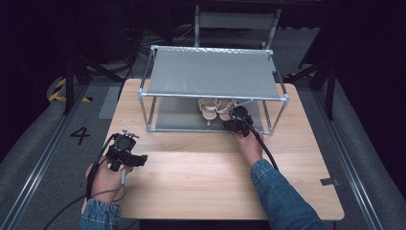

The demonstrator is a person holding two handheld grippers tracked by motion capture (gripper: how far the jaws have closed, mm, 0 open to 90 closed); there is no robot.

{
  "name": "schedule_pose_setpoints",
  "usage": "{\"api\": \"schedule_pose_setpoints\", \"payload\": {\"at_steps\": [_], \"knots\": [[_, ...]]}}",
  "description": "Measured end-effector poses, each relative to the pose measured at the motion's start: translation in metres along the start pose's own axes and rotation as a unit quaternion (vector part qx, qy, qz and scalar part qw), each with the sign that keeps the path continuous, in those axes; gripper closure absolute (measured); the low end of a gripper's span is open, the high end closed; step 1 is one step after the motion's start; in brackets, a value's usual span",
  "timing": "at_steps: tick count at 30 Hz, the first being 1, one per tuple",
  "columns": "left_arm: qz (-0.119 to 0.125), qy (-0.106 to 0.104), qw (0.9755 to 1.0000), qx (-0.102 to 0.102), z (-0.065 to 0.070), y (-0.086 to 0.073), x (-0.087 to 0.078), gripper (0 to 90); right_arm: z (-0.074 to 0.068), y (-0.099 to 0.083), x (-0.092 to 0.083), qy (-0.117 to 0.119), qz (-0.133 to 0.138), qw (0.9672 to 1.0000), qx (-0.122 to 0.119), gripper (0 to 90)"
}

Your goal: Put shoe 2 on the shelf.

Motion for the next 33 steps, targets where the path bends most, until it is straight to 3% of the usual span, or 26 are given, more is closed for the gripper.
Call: {"api": "schedule_pose_setpoints", "payload": {"at_steps": [9, 16, 17, 19, 22, 25, 26, 28, 33], "knots": [[-0.001, -0.003, 1.0000, 0.002, 0.001, 0.001, 0.001, 33.5, 0.000, 0.005, 0.015, -0.004, 0.003, 1.0000, 0.005, 78.4], [0.000, -0.004, 1.0000, 0.001, 0.000, 0.001, 0.001, 33.5, -0.002, 0.007, 0.016, -0.006, 0.005, 0.9999, 0.008, 78.5], [0.000, -0.003, 1.0000, 0.002, 0.000, 0.002, 0.001, 33.5, -0.001, 0.007, 0.015, -0.004, 0.006, 0.9999, 0.008, 73.7], [0.000, -0.003, 1.0000, 0.004, 0.001, 0.003, 0.001, 33.5, -0.003, 0.007, 0.011, 0.003, 0.013, 0.9999, 0.011, 63.5], [-0.002, -0.003, 1.0000, 0.004, 0.002, 0.004, 0.001, 33.5, -0.003, 0.007, 0.004, 0.004, 0.018, 0.9998, 0.008, 57.7], [0.000, -0.006, 0.9999, 0.012, 0.004, 0.007, 0.001, 33.4, -0.003, 0.004, -0.006, 0.007, 0.021, 0.9997, 0.012, 55.7], [0.002, -0.008, 0.9999, 0.011, 0.006, 0.008, 0.001, 33.4, -0.006, 0.001, -0.010, 0.015, 0.013, 0.9994, 0.029, 55.7], [0.003, -0.014, 0.9998, 0.013, 0.009, 0.011, 0.000, 33.3, -0.003, 0.000, -0.018, 0.005, 0.022, 0.9995, 0.020, 55.4], [0.000, -0.013, 0.9997, 0.021, 0.013, 0.015, 0.003, 33.1, -0.006, -0.007, -0.039, 0.012, 0.021, 0.9996, 0.017, 53.3]]}}
Point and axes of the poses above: each handheld gripper's, and its own axes: x roughly forward along the jaws, y roughly out of its top, z roughly to its right, the point moved 8 cm from there along x, roughly forward along the jaws, and after that the axes turned 14 degrees about -z, right-handed, at the moved point
